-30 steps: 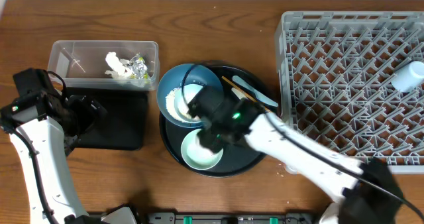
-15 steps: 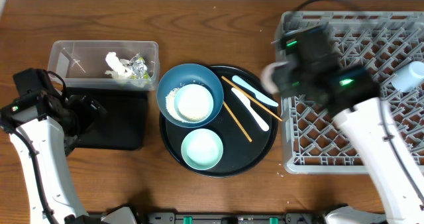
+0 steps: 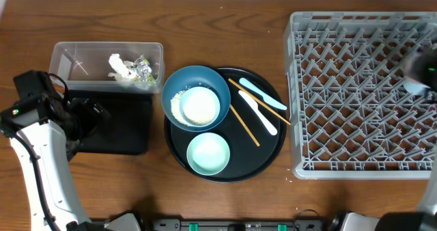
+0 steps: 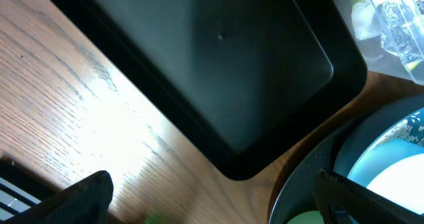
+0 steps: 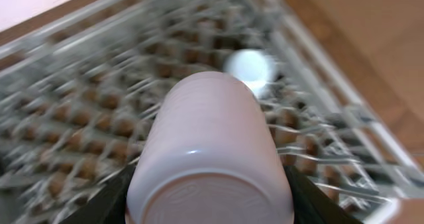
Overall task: Sort waste into correct bins and load items into the dishwasher rack
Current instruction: 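Carry the white cup right and place it in the rack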
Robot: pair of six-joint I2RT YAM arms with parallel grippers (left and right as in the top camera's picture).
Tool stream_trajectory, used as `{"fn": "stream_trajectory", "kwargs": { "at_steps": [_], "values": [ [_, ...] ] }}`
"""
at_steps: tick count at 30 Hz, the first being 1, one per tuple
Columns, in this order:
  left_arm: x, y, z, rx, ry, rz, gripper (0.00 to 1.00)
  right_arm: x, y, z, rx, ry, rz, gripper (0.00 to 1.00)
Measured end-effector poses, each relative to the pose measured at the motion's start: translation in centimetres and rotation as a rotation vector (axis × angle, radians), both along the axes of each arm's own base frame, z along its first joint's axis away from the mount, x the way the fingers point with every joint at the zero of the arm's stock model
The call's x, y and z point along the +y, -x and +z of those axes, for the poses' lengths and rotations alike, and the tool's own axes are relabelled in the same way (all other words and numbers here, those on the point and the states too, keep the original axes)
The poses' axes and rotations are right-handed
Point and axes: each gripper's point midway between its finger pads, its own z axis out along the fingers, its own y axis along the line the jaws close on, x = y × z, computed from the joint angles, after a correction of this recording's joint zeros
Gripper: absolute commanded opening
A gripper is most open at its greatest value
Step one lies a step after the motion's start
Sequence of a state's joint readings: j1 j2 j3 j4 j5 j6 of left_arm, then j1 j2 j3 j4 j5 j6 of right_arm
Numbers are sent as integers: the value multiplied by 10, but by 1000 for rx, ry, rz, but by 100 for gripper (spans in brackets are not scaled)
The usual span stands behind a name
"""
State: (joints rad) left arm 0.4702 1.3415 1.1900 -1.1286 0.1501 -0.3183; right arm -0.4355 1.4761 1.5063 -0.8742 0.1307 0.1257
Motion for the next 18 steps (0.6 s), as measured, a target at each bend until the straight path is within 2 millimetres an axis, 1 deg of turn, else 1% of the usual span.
{"fn": "stream_trajectory", "kwargs": {
  "at_steps": [1, 4, 6, 9, 13, 15, 18],
  "values": [
    [0, 0, 0, 0, 0, 0, 98, -15, 5, -2, 0, -1, -39, 27],
    [0, 0, 0, 0, 1, 0, 98, -49, 16, -14, 7, -21, -138, 26],
    [0, 0, 0, 1, 0, 0, 98, -73, 24, -27, 17, -42, -212, 26],
    [0, 0, 0, 0, 1, 0, 98, -99, 33, -47, 32, -82, -298, 26],
    [0, 0, 0, 0, 0, 0, 98, -123, 32, -71, 17, -136, -347, 26],
    [0, 0, 0, 0, 0, 0, 98, -130, 27, -80, 3, -159, -349, 25],
    [0, 0, 0, 0, 0, 0, 98, -136, 19, -88, -23, -178, -341, 26]
  ]
}}
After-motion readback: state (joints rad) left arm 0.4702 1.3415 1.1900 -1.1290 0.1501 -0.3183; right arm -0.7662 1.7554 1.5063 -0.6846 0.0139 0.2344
